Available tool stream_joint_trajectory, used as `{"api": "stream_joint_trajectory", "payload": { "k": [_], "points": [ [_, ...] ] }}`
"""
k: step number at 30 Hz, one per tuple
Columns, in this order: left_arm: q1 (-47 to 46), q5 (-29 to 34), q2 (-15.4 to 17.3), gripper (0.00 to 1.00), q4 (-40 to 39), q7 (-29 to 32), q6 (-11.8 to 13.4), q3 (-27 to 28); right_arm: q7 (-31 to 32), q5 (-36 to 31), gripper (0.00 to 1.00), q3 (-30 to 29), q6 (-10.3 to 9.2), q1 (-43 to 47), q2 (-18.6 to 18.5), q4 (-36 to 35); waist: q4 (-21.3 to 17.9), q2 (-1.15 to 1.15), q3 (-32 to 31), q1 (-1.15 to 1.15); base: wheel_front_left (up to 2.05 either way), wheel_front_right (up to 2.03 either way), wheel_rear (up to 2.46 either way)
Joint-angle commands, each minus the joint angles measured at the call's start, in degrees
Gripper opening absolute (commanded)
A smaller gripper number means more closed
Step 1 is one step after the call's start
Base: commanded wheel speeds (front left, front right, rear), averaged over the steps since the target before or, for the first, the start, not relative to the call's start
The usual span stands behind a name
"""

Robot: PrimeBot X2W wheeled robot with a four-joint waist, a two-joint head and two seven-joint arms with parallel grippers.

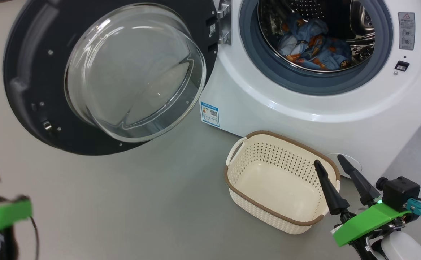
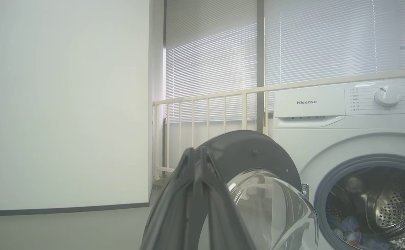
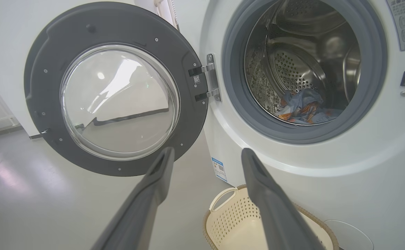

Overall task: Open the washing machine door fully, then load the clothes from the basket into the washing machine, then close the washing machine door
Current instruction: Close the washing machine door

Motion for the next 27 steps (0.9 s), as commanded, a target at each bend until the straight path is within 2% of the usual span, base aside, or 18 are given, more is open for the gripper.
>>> {"api": "stream_joint_trajectory", "payload": {
  "k": [1,7,8,9,14,21,27],
  "points": [
    [-5.24,-2.84,3.68,0.0,-1.84,-0.28,-0.72,2.71,-0.47,0.65,1.0,1.2,0.42,-1.34,-1.54,-1.18,-0.2,0.0,0.21,0.0,0.0,0.0,0.0],
    [-13.8,-14.16,6.82,0.0,3.81,2.4,-1.37,5.47,-0.47,0.64,1.0,1.5,0.42,-1.27,-2.49,-1.17,-1.24,0.0,0.79,0.0,0.0,0.0,0.0],
    [-17.36,-20.54,7.59,0.0,7.92,4.06,-1.46,7.87,-0.47,0.57,1.0,1.83,0.42,-1.55,-2.87,-1.19,-2.2,0.0,1.31,0.0,0.0,0.0,0.0],
    [-17.36,-20.54,7.59,0.0,7.92,4.06,-1.46,7.87,-0.47,0.57,1.0,1.83,0.42,-1.55,-2.87,-1.19,-2.2,0.0,1.31,0.0,0.0,0.0,0.0],
    [-25.26,-34.69,10.82,0.0,20.99,9.04,-1.56,14.24,-0.47,0.42,1.0,2.55,0.42,-2.54,-4.05,-1.11,-5.05,0.0,3.05,0.0,0.0,0.0,0.0],
    [-31.94,-44.27,17.79,0.0,35.45,13.23,-1.59,18.34,-0.47,0.36,1.0,3.02,0.42,-4.06,-5.8,-1.41,-8.99,0.0,6.57,0.0,0.0,0.0,0.0],
    [-35.69,-49.42,21.17,0.0,44.22,14.96,-1.59,20.94,-0.47,0.2,1.0,3.28,0.42,-5.33,-6.67,-1.94,-11.31,0.0,9.5,0.0,0.0,0.0,0.0]
  ]
}}
